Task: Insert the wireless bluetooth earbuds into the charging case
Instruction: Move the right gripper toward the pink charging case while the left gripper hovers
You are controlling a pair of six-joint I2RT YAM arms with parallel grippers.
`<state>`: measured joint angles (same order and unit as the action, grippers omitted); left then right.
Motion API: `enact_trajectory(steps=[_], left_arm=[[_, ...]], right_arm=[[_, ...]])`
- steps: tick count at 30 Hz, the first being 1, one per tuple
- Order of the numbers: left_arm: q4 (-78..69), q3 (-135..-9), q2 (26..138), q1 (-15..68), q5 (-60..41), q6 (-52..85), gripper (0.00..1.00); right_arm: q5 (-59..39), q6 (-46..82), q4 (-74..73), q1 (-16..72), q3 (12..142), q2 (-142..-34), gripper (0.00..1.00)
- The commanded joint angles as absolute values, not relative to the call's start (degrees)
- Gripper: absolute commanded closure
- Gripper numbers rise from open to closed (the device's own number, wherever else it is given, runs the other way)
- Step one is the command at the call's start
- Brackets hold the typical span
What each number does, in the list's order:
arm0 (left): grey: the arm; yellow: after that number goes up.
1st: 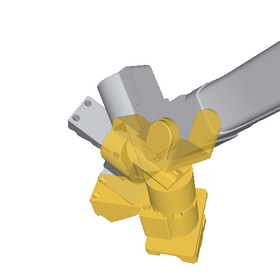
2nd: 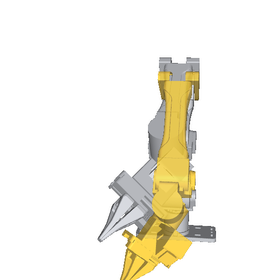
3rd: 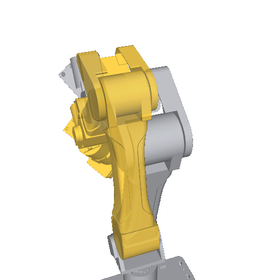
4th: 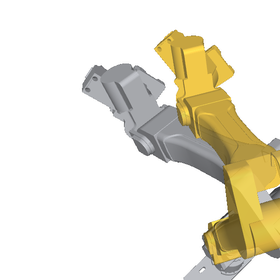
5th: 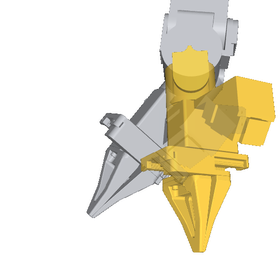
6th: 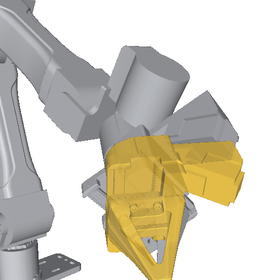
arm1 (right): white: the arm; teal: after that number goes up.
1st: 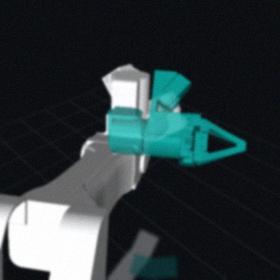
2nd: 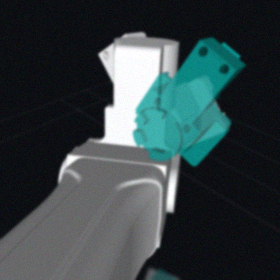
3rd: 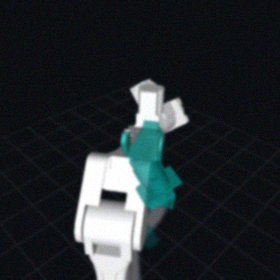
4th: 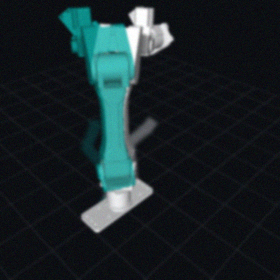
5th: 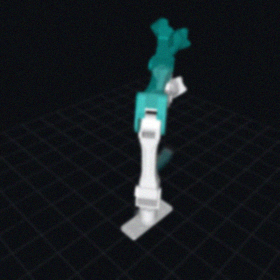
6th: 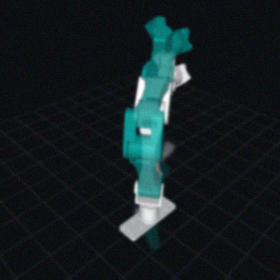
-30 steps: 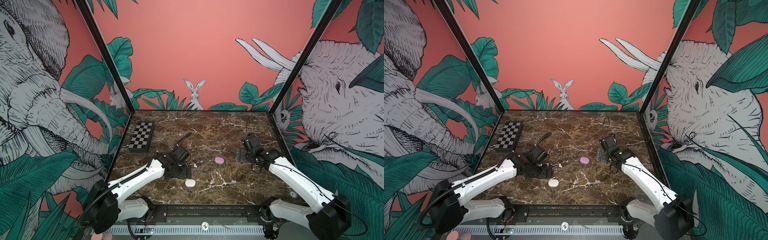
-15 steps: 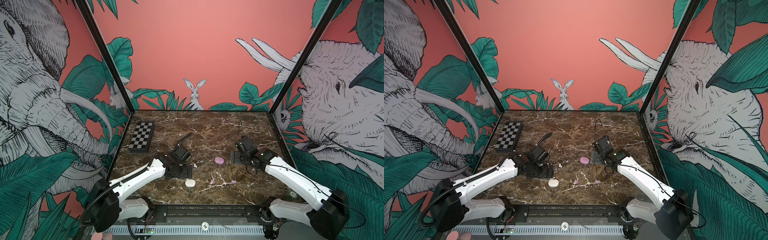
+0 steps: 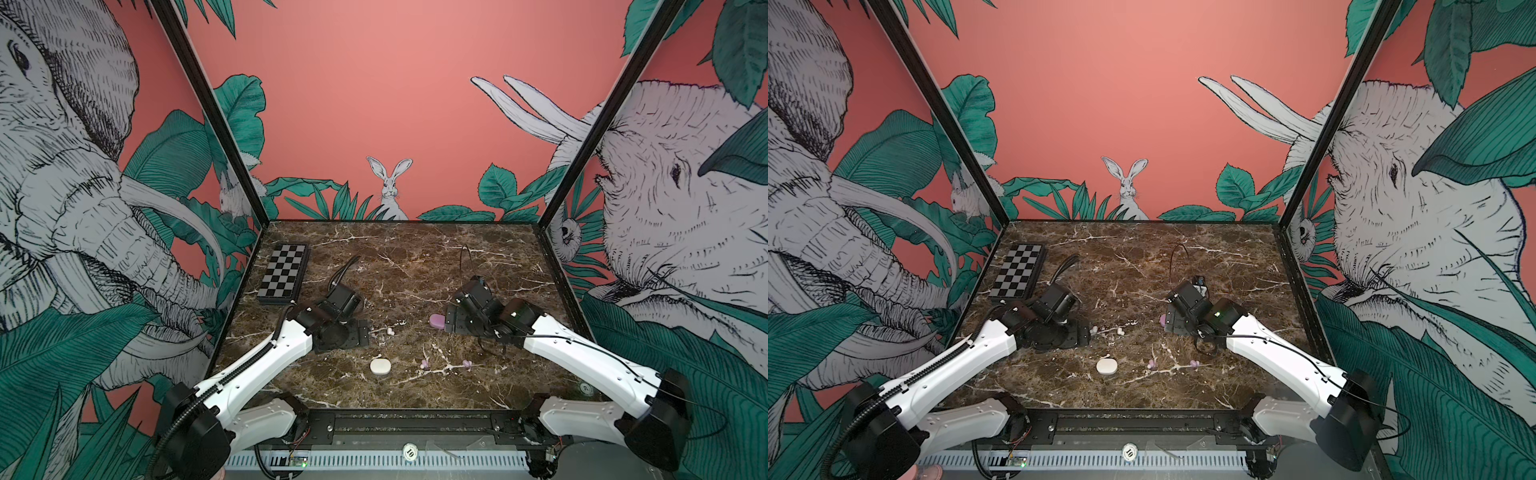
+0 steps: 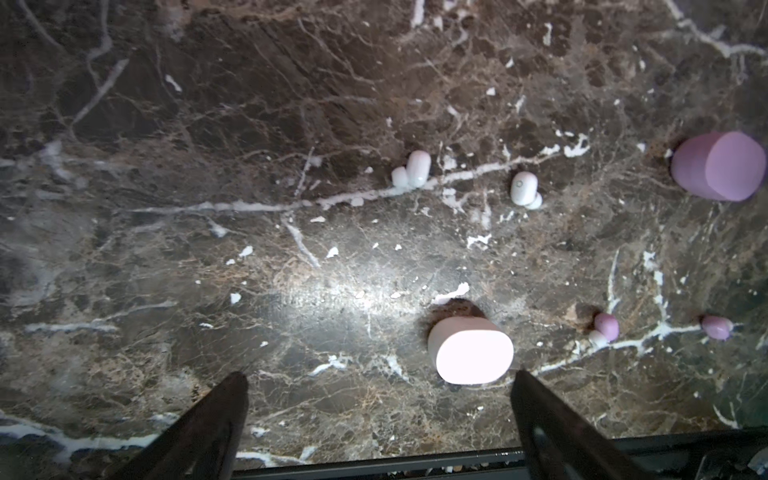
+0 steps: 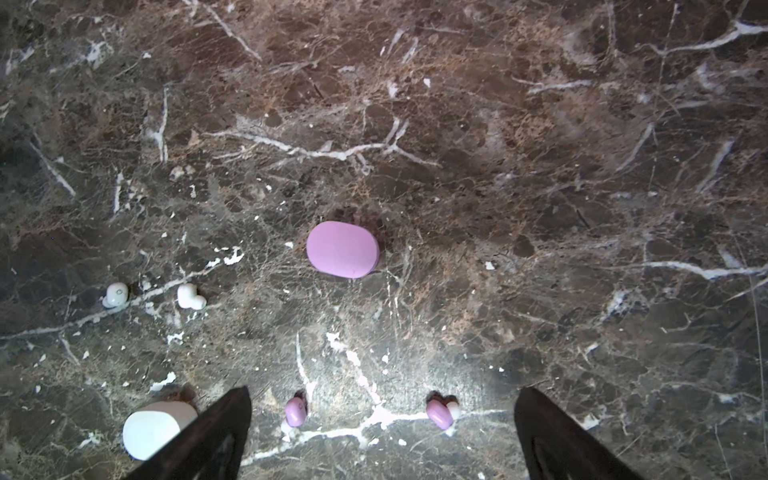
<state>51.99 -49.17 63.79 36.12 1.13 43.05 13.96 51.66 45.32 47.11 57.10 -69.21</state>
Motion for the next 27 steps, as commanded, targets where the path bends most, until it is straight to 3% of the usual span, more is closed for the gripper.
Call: enact_trajectory(steps=[1,8,14,19,27], left_arm=[[54.3,-48.2,61.2,34.9,2.1,42.4,0.01],[51.2,-44.6,63.1,34.8,-5.1,44.8,0.01],[51.5,-42.4,62.7,34.9,-4.9,46.1,0.01],[56.9,-44.7,60.5,34.8,3.6,44.5,0.01],[61.4,-46.3,54.2,34.3,14.3,43.2,0.01]], right_arm=[[16.1,56.0,46.2,50.6,58.8,-71.3,0.02],[15.9,57.9,45.6,54.2,60.4,-74.9,0.02],[15.7,56.9,44.5,55.2,60.9,-74.7,0.02],[17.5,59.4,45.0,59.8,63.7,-78.2,0.02],[8.9,66.1,46.6,63.8,71.2,-89.3,0.02]])
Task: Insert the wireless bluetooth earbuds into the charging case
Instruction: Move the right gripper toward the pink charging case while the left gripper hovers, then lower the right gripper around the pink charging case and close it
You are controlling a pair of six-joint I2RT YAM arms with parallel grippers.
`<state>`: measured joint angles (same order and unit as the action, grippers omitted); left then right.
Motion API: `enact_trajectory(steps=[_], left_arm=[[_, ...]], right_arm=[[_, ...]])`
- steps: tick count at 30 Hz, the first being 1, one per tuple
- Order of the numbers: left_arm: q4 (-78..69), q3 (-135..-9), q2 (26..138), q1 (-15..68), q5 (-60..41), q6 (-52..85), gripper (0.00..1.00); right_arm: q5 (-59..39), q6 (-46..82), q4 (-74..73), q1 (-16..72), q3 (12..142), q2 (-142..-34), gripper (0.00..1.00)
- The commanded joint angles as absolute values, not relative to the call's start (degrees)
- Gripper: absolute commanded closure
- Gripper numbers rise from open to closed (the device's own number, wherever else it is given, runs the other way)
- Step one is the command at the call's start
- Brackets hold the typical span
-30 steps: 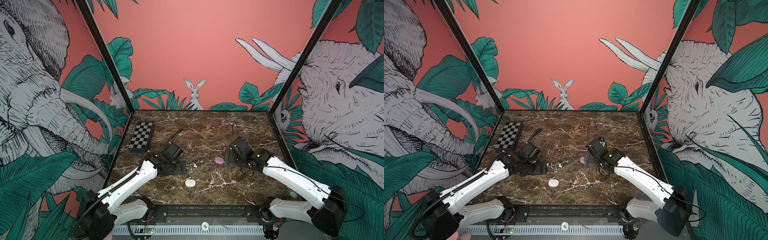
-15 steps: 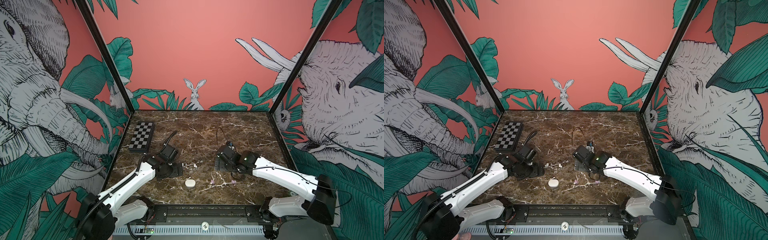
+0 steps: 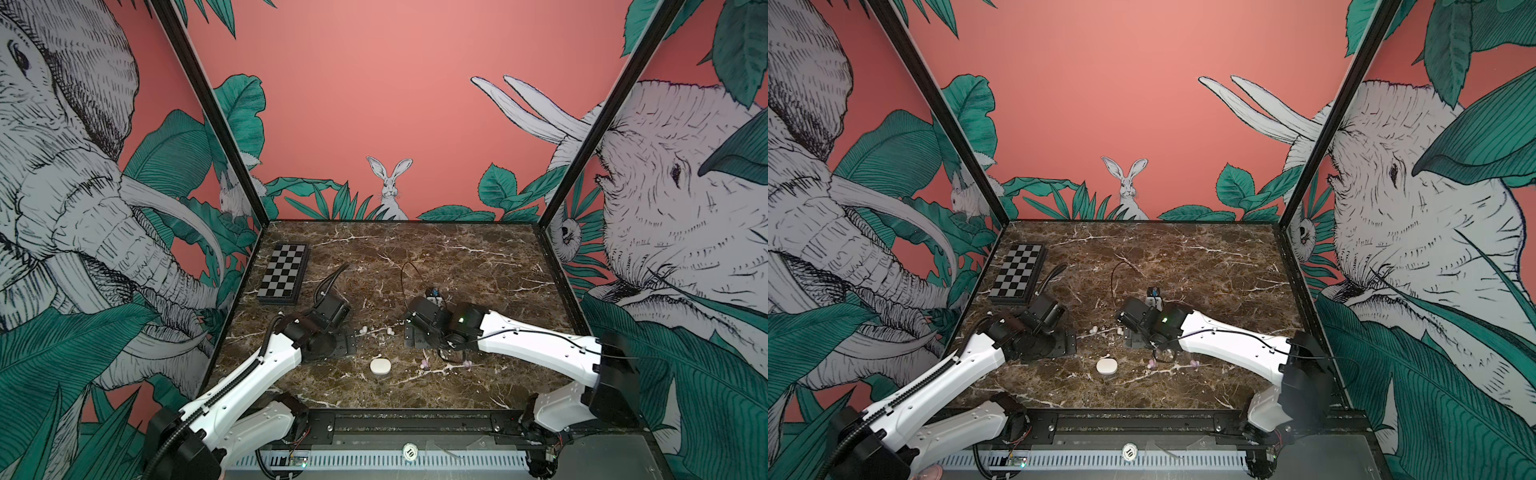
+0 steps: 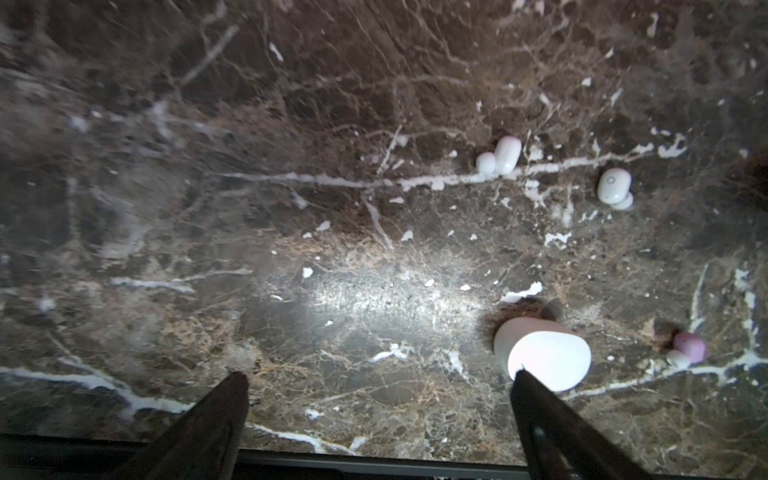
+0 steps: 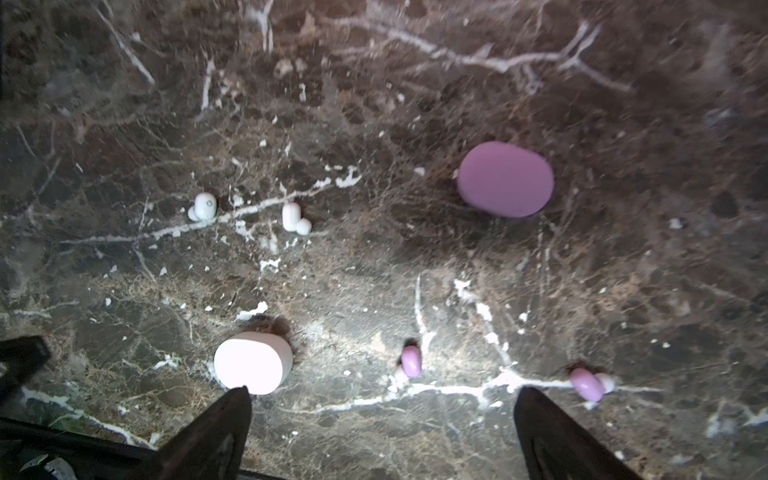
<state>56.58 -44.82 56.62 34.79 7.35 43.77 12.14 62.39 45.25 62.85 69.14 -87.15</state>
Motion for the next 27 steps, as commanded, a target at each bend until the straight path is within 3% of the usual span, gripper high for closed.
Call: enact_trajectory(steps=[1,11,19,27], left_arm=[[62.0,-46.5,53.3,34.2,15.8,42.9,0.01],[62.4,-46.1,42.8,33.5,21.7,43.7,0.01],[62.1,-45.8,41.1,33.5,21.1,43.5,0.01],[61.2,-45.0,39.4,33.4,20.1,43.4,0.01]], right_arm=[[7.3,66.7,46.3,63.9,71.7,-90.4,0.02],[1.7,68.9,53.3,66.3,84.7,-102.3,0.02],[-1.5,70.0,62.2,67.0,94.1,-111.6,0.02],[-6.4,71.1,60.2,67.4,95.9,-115.4,0.02]])
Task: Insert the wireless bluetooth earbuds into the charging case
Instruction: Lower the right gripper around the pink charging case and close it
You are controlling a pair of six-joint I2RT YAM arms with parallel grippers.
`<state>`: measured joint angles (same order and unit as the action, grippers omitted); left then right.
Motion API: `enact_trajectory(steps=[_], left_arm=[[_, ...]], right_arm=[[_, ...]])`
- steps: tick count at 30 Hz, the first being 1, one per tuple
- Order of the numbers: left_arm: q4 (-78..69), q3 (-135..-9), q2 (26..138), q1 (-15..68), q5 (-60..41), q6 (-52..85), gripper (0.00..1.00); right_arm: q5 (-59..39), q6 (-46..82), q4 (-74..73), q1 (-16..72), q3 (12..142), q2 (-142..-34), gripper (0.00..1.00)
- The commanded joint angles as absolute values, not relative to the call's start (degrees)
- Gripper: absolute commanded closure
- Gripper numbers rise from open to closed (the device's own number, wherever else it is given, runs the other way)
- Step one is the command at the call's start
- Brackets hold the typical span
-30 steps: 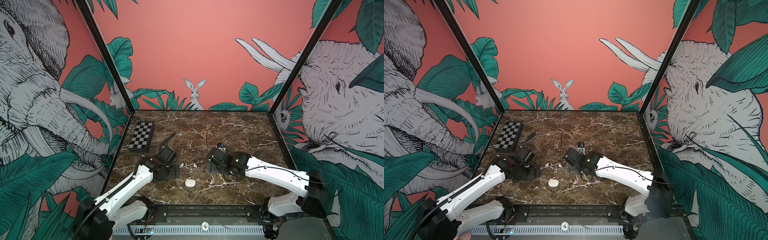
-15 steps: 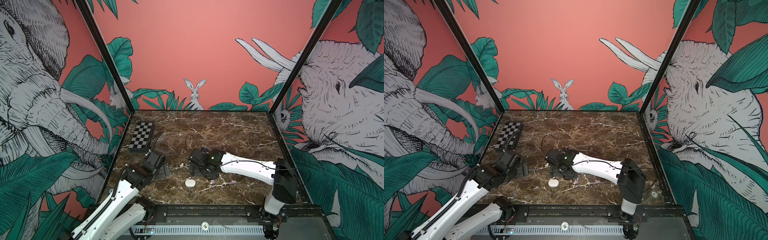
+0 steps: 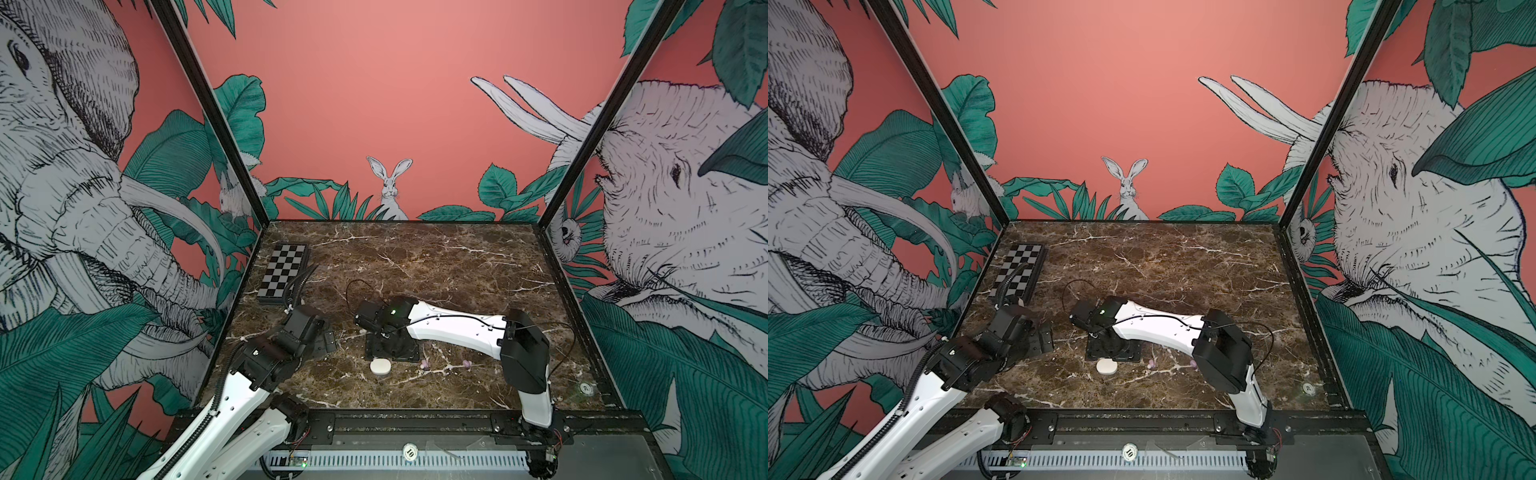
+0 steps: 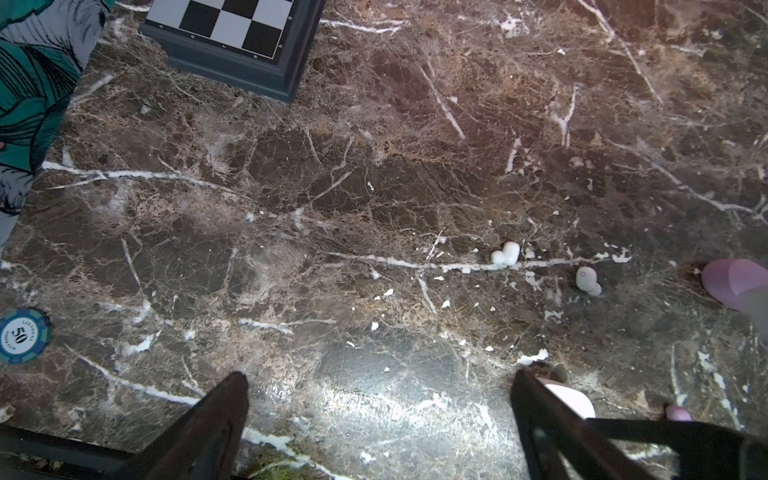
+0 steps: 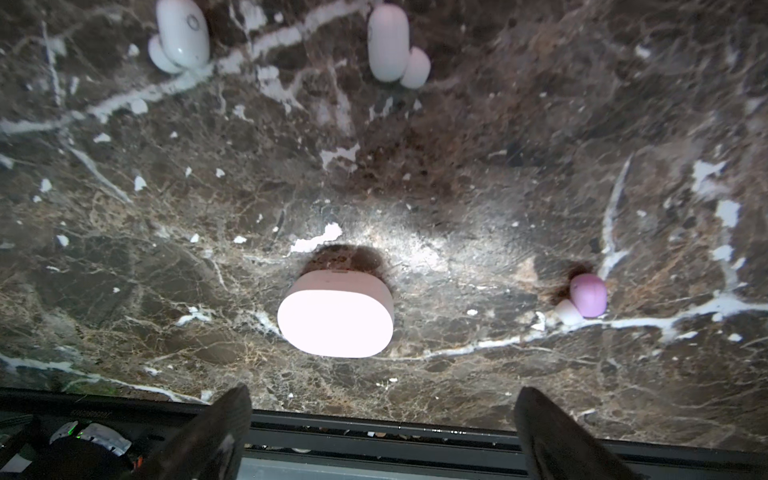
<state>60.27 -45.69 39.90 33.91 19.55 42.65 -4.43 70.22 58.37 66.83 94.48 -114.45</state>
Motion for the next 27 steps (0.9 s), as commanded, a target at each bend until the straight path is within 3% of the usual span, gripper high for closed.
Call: enact_trajectory(steps=[1,18,27], left_arm=[[60.9,-44.9,39.2,33.5,20.0,43.4,0.01],[60.5,-44.5,38.0,33.5,20.2,43.2,0.01],[60.6,-44.4,37.5,33.5,20.6,43.3,0.01]], right_arm=[[-6.7,71.3,59.7,67.5,96.0,-115.6,0.02],[-11.0,70.8,58.6,67.9,99.4,-120.7,0.02],[-12.2,70.0,58.5,67.6,100.8,-122.9,0.11]])
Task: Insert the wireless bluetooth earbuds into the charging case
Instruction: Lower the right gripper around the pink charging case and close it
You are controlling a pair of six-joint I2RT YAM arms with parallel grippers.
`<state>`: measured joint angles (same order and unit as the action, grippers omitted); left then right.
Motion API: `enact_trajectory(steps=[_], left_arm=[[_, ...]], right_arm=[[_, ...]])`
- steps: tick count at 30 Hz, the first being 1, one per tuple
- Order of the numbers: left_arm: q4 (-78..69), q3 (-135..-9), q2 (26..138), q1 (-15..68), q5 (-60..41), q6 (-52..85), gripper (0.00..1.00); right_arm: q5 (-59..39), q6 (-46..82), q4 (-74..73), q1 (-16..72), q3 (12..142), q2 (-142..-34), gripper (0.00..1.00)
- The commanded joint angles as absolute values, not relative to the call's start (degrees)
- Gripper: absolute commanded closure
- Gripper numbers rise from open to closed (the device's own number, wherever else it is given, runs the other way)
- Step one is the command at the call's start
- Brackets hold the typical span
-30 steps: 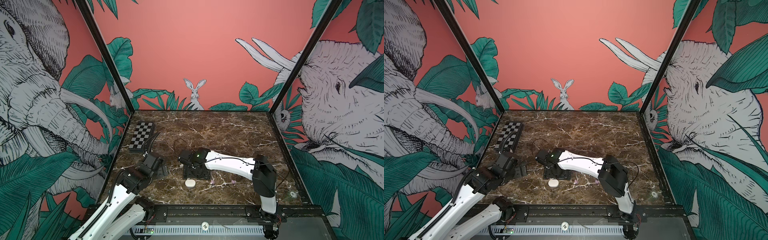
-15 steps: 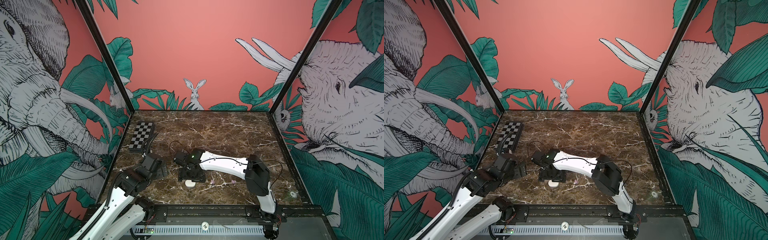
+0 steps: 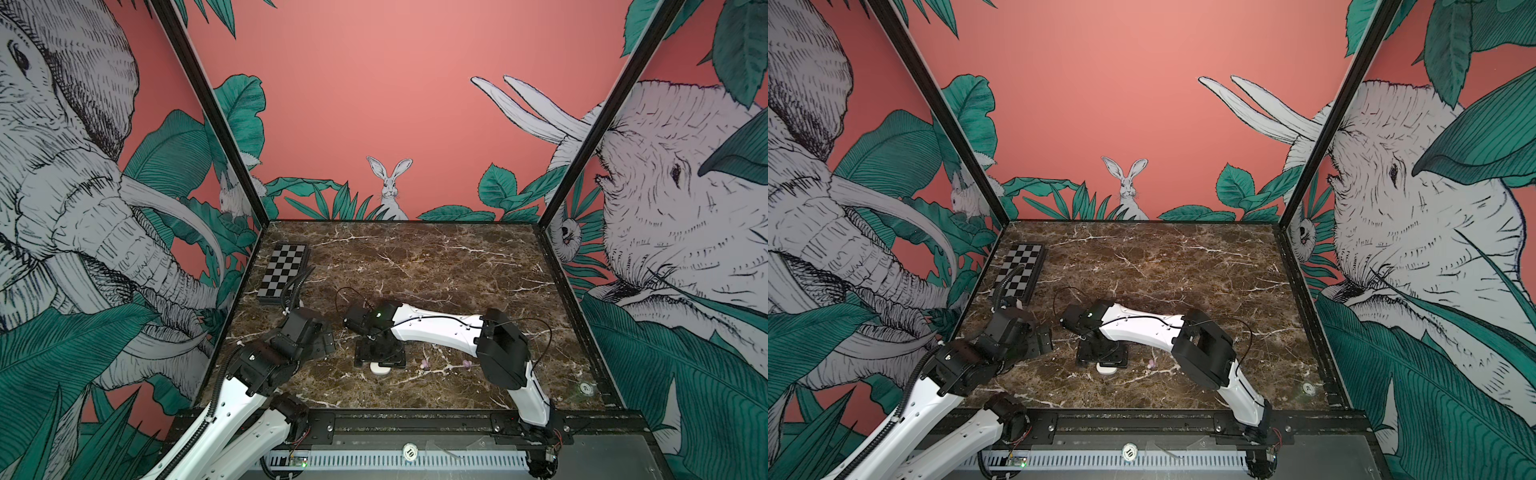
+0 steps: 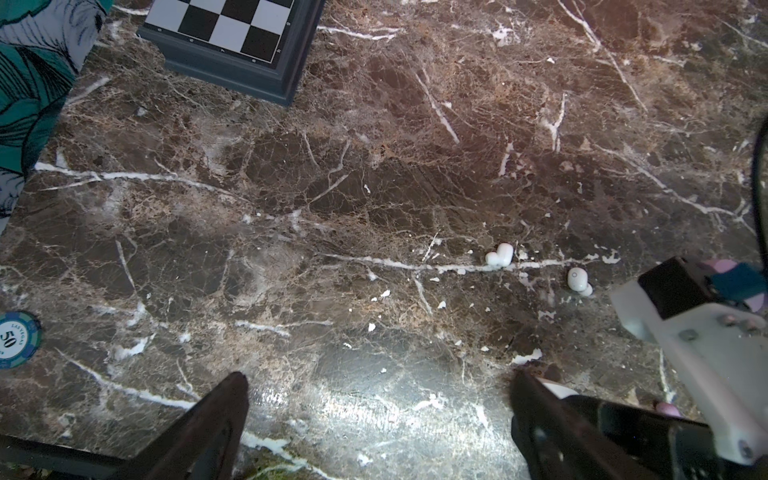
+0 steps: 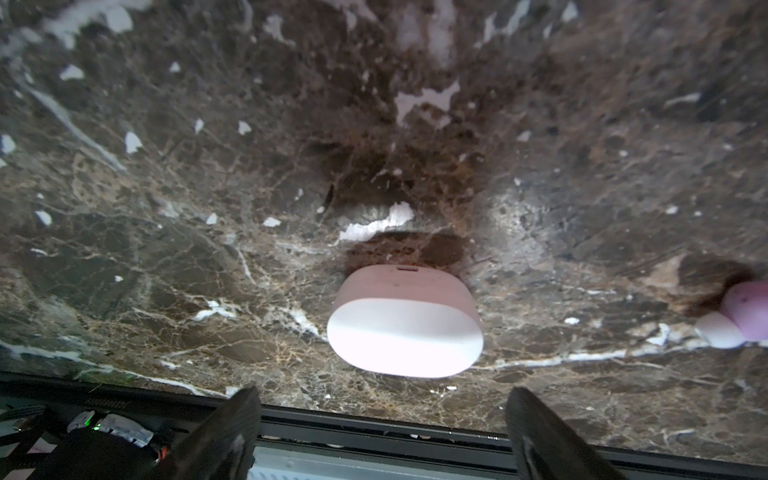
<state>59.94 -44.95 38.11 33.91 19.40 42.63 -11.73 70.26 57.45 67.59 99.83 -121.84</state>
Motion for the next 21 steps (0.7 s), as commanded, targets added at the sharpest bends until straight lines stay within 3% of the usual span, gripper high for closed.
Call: enact_trajectory(steps=[1,9,21], left_arm=[[60.6,-44.5,37.5,33.5,20.6,43.3,0.01],[60.6,-44.4,37.3,33.5,20.6,43.2,0.01],[60.3,-44.3,37.2,33.5,20.5,43.2,0.01]], right_arm=[[-12.4,69.8,58.5,67.5,100.9,-123.1,0.12],[-13.2,69.5,58.7,67.3,101.6,-124.4,0.19],[-13.0,69.3,59.5,66.9,102.3,-125.3,0.16]])
